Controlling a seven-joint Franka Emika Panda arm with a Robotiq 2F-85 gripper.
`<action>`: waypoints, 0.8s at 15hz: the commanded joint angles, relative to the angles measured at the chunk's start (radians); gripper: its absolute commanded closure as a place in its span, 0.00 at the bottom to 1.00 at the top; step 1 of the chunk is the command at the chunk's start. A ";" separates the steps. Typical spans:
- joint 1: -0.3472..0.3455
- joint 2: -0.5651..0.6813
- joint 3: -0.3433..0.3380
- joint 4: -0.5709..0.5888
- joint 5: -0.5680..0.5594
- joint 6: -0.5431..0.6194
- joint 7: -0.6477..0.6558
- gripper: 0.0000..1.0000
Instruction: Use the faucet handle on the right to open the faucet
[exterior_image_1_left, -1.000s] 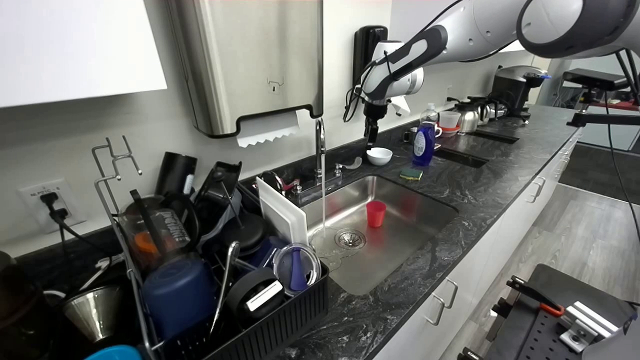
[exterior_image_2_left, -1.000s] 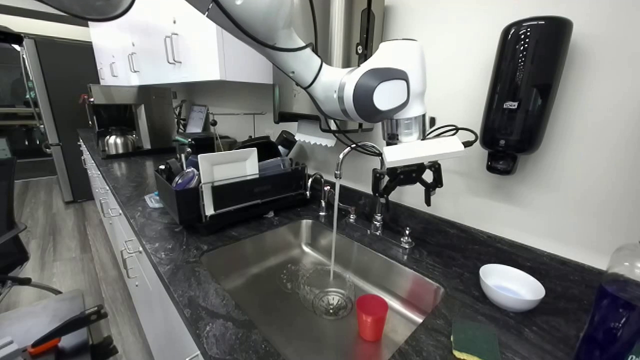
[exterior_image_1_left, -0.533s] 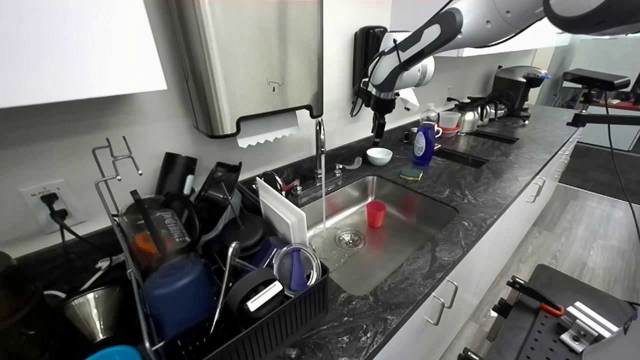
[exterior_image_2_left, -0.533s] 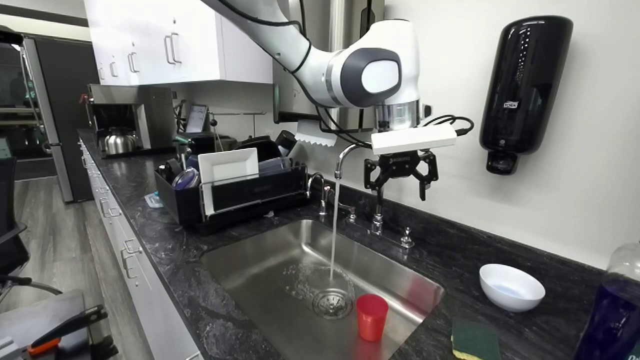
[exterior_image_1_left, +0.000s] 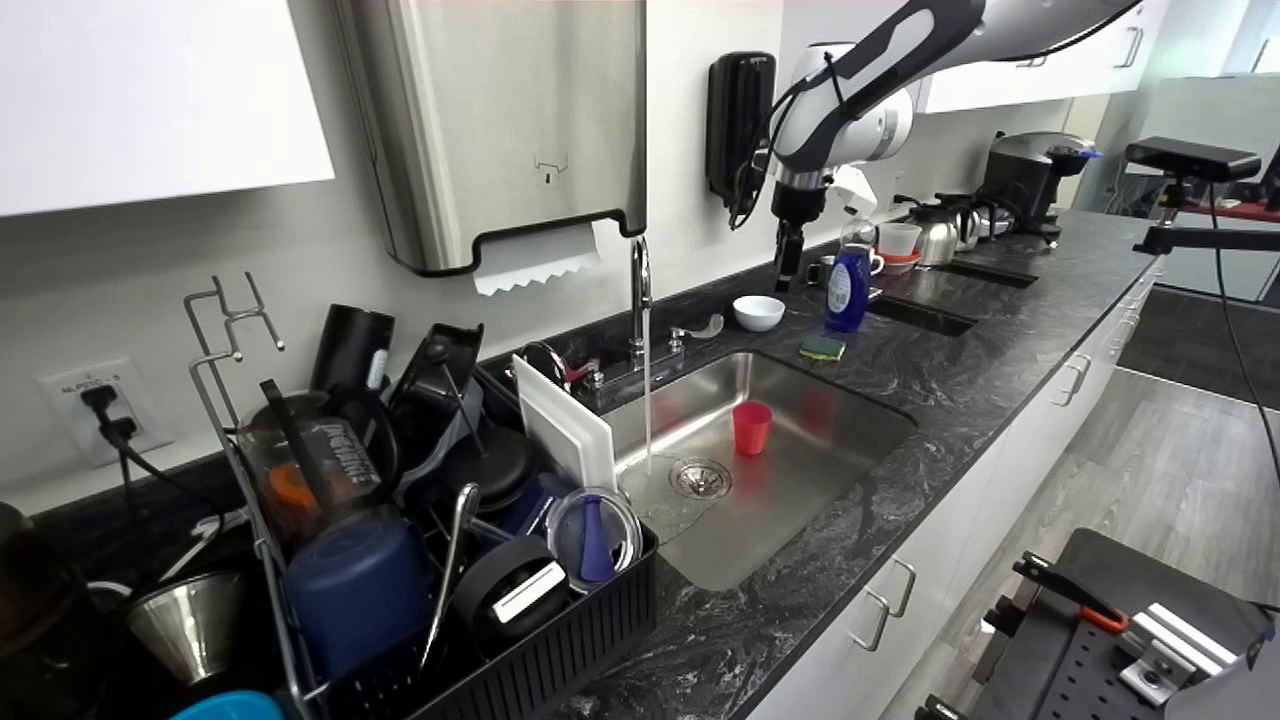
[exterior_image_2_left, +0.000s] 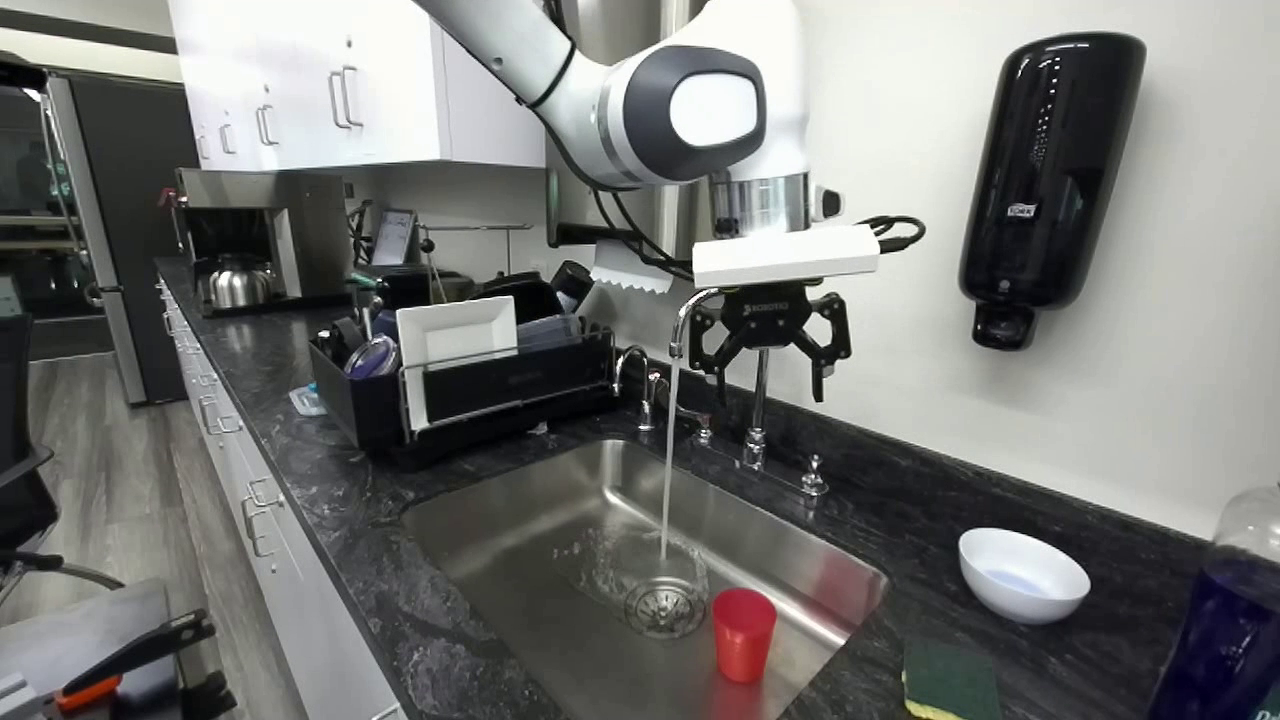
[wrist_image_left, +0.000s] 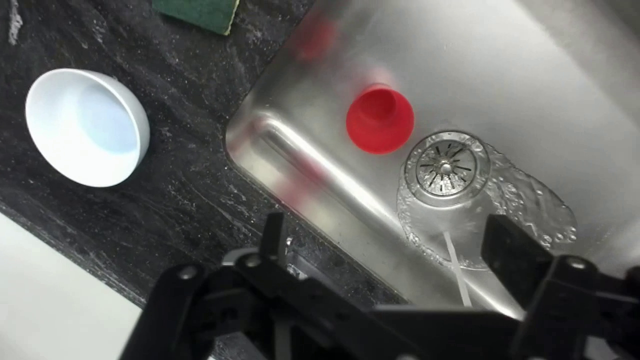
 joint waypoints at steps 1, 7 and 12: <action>0.021 -0.103 -0.020 -0.139 0.010 0.048 0.023 0.00; 0.050 -0.221 -0.029 -0.290 0.006 0.078 0.038 0.00; 0.072 -0.287 -0.048 -0.373 0.002 0.097 0.079 0.00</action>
